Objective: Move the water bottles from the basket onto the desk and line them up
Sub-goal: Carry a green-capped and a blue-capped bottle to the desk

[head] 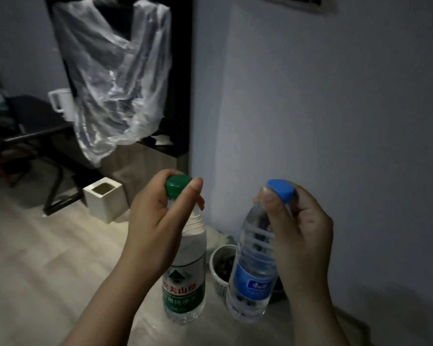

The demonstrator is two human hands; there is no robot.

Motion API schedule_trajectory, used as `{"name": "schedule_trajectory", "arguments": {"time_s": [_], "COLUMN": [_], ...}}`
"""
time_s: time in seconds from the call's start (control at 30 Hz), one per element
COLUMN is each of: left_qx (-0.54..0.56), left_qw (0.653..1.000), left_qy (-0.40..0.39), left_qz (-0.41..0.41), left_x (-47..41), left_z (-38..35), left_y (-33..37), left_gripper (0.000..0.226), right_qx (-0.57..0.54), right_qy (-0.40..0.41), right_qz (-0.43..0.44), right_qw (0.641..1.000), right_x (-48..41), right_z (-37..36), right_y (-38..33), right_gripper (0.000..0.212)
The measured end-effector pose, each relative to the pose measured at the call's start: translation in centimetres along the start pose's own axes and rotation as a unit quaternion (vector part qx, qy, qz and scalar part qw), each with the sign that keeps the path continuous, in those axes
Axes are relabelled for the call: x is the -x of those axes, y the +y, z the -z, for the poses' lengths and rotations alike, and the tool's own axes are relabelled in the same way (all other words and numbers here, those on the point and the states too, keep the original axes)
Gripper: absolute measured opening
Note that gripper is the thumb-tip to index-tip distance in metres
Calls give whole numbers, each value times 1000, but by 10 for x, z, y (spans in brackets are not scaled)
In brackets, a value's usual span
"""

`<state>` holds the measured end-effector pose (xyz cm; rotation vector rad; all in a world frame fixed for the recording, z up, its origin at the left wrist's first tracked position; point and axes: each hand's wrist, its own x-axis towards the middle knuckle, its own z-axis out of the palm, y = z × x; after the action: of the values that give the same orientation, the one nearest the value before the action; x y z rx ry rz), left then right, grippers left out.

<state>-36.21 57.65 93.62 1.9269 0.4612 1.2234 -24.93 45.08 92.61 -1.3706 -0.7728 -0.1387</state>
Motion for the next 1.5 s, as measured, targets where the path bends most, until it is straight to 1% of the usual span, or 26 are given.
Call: {"name": "schedule_trajectory", "arguments": {"time_s": [0.17,0.43,0.67,0.8,0.93,1.13,1.23,1.4,1.5], "left_qx": [-17,-61,-135,-180,-208,-236,-237,-233,-226], "left_qw": [998,985,960,944,929,916,912,909,909], "left_qy": [50,146,223,252,291,304,312,320,326], "left_qz": [31,74,107,110,98,115,121,129,123], "left_x": [1,-7,-39,-75,-106,-138,-155,-184,-204], "left_z": [88,188,239,257,271,290,307,343,379], "left_y": [-33,-80,-129,-152,-171,-206,-227,-268,-300], "left_gripper": [38,35,36,39,41,38,42,41,40], "right_qx": [-37,-101,-182,-209,-239,-245,-256,-256,-254], "right_qy": [-56,-147,-220,-263,-296,-335,-349,-355,-351], "right_qz": [-3,-11,-33,-23,-6,-21,-39,-52,-55], "right_qw": [998,984,958,942,925,910,901,898,899], "right_x": [22,31,9,-18,-46,-67,-73,-80,-82], "right_z": [-91,-219,-323,-376,-423,-480,-511,-572,-622], "right_y": [-12,-12,13,27,38,60,68,79,85], "right_gripper": [26,30,23,27,22,25,27,33,35]}}
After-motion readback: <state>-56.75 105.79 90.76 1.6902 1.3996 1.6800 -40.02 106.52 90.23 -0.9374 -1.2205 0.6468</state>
